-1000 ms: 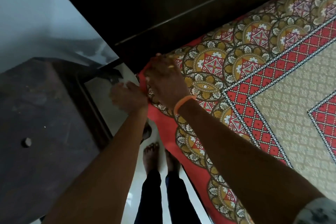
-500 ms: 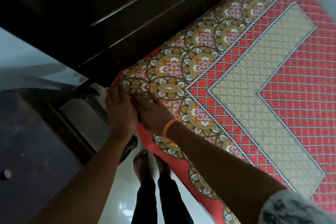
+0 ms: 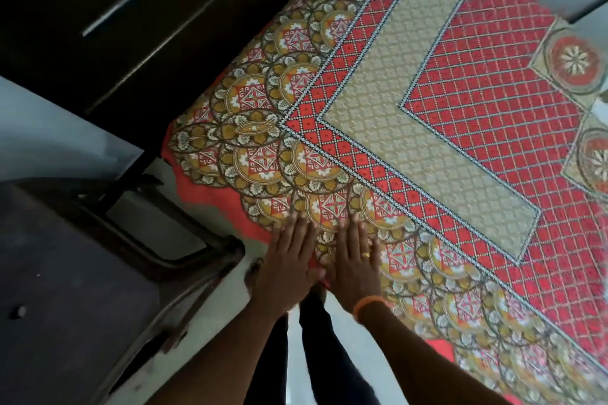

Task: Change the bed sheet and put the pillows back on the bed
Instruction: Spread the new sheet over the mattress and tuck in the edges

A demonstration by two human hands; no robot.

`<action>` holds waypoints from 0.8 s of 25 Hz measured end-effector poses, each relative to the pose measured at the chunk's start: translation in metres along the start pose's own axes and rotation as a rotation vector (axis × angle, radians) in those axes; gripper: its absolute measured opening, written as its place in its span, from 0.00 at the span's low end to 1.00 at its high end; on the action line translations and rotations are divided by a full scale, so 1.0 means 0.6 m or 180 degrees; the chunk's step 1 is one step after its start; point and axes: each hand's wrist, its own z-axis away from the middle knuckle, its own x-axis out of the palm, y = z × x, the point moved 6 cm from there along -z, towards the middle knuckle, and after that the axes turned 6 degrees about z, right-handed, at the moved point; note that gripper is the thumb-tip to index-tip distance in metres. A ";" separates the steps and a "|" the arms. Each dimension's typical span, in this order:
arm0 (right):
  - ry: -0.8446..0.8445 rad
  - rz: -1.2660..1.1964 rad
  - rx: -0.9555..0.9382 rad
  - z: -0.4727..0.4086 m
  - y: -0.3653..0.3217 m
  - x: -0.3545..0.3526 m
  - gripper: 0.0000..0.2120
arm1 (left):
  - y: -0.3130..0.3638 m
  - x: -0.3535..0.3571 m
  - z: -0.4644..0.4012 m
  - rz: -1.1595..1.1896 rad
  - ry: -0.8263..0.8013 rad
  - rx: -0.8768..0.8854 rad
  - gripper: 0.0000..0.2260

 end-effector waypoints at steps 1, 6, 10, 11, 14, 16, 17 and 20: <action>-0.0234 -0.0003 -0.0055 0.036 -0.011 0.017 0.36 | 0.004 0.011 0.034 -0.0079 -0.0306 -0.0080 0.35; -0.1399 -0.0924 -0.0219 0.173 -0.031 -0.027 0.24 | 0.055 -0.056 0.146 0.0036 -0.1062 -0.0566 0.14; -0.0628 -0.2026 0.0276 0.286 0.040 -0.168 0.13 | 0.168 -0.204 0.213 0.0796 -0.0283 -0.0666 0.15; -0.0308 -0.2303 0.0368 0.320 0.063 -0.202 0.11 | 0.205 -0.239 0.236 0.0995 -0.0002 -0.0607 0.14; 0.0429 -0.2995 0.0685 0.419 0.129 -0.273 0.07 | 0.296 -0.316 0.301 0.1341 0.0647 -0.0534 0.14; 0.0772 -0.3123 0.0909 0.494 0.172 -0.296 0.08 | 0.365 -0.345 0.339 0.1377 0.0850 -0.0336 0.14; 0.0896 -0.3196 0.1031 0.530 0.190 -0.301 0.09 | 0.398 -0.353 0.355 0.1390 0.0853 -0.0230 0.14; 0.1187 -0.3405 0.1347 0.617 0.241 -0.308 0.09 | 0.474 -0.373 0.390 0.1543 0.0874 -0.0018 0.16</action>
